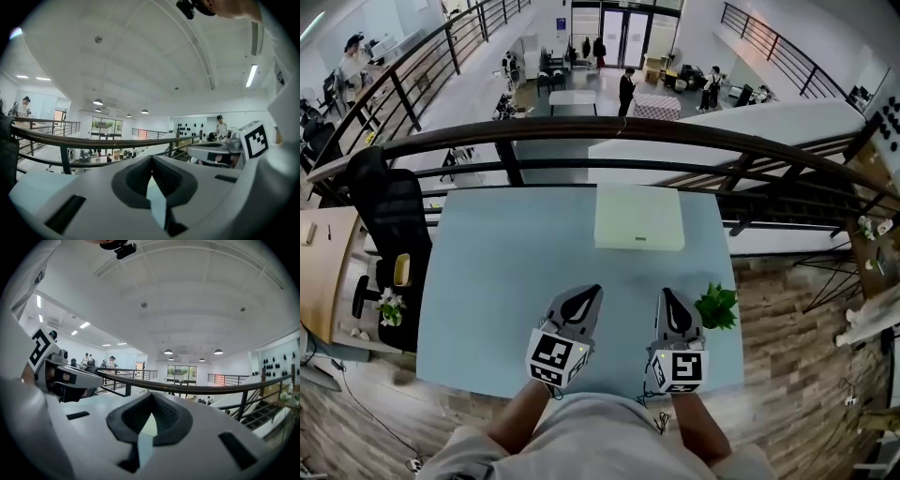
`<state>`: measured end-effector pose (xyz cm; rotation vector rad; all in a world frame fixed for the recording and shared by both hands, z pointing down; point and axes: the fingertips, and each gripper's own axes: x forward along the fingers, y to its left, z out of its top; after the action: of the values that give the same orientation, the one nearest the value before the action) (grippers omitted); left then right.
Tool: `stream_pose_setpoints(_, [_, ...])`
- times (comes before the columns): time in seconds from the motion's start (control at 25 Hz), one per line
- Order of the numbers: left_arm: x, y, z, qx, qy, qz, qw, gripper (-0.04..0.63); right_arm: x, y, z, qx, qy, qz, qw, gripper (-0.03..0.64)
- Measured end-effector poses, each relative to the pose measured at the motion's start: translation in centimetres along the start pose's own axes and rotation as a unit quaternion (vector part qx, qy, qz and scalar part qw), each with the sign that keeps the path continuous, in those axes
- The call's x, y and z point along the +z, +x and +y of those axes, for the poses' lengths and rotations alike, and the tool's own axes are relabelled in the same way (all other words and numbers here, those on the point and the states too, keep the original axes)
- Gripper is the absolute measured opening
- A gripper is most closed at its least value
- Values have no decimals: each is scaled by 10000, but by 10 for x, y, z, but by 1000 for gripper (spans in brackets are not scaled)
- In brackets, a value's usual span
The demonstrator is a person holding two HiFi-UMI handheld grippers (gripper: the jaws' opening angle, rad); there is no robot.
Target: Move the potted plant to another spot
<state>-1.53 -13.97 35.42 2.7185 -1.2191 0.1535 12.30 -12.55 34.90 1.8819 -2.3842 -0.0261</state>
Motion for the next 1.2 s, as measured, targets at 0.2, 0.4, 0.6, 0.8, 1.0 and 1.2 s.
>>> stream_pose_setpoints(0.2, [0, -1, -1, -17, -3, 5, 10000, 12, 1, 0, 3, 29, -12, 10, 10000, 3])
stream_pose_setpoints(0.4, [-1, 2, -4, -47, 34, 12, 10000, 12, -3, -1, -2, -21, -127, 111, 9999, 2])
stream_pose_setpoints(0.6, [-1, 2, -5, -50, 36, 40, 10000, 12, -2, -2, -3, -37, -136, 86, 9999, 2])
stream_pose_setpoints(0.8, [-4, 3, -5, -80, 33, 48, 10000, 12, -4, -1, -1, -50, -262, 113, 9996, 2])
stream_pose_setpoints(1.0, [-4, 1, -5, -74, 24, 69, 9999, 12, -2, -2, -1, -33, -277, 112, 9995, 2])
stream_pose_setpoints(1.2, [-4, 0, -4, -82, 31, 65, 9999, 12, -3, -2, 2, -10, -240, 113, 9996, 2])
